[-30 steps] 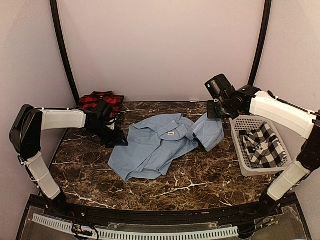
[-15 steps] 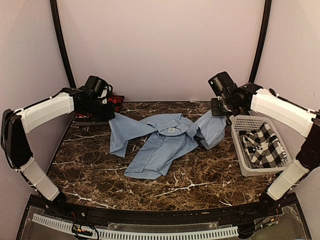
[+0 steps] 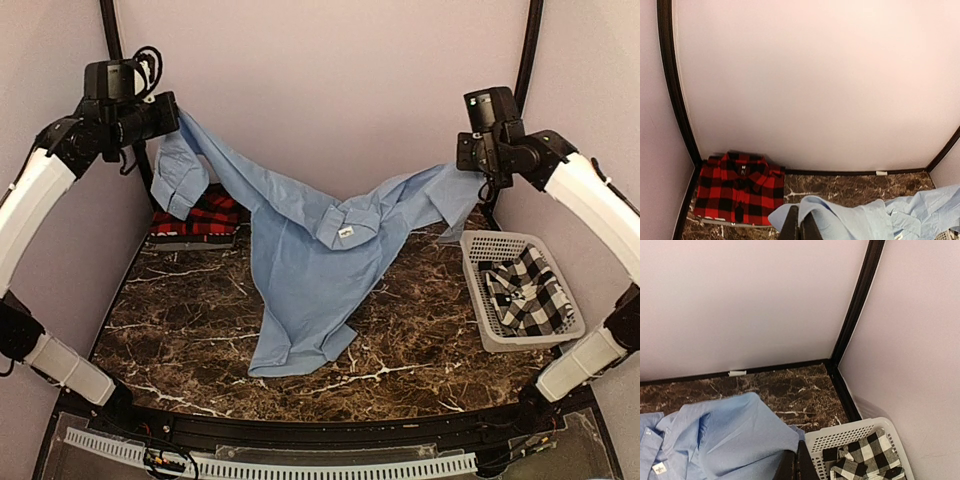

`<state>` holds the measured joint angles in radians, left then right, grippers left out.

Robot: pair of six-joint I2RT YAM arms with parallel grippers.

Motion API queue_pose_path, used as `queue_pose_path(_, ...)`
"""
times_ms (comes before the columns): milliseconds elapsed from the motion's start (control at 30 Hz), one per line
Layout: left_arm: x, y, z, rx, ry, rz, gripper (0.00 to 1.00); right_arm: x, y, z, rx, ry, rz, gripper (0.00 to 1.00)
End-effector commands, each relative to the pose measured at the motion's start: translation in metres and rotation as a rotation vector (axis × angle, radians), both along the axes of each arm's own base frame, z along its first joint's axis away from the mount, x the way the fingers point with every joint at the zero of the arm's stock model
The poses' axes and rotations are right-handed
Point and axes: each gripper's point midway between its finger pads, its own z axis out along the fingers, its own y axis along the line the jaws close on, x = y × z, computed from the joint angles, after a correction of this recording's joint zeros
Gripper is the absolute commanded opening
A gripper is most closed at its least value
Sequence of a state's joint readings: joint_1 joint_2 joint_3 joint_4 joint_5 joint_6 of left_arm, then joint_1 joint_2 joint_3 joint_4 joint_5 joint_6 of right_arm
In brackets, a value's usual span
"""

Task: Fold and stack the long sleeve shirts
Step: Flatten out the crumpled shirt at the center of the board.

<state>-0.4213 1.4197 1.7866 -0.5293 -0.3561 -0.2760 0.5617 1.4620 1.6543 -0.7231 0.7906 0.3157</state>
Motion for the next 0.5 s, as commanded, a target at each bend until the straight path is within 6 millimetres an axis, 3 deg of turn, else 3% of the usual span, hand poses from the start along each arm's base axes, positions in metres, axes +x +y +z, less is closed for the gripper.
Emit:
queue_pose_path(0, -0.046, 0.024, 0.1, -0.019, -0.28, 0.0, 0.0, -0.029, -0.031, 0.107, 0.064, -0.319, -0.041, 0.0)
queue_pose_path(200, -0.109, 0.04, 0.179, -0.066, -0.527, -0.051, 0.0, -0.076, -0.05, 0.181, 0.156, -0.587, 0.033, 0.0)
queue_pose_path(333, -0.152, 0.055, 0.218, -0.103, -0.669, -0.064, 0.0, -0.109, -0.063, 0.22, 0.21, -0.724, 0.069, 0.0)
queue_pose_path(467, -0.188, 0.061, 0.245, -0.125, -0.778, -0.105, 0.0, -0.139, -0.074, 0.249, 0.248, -0.824, 0.106, 0.0)
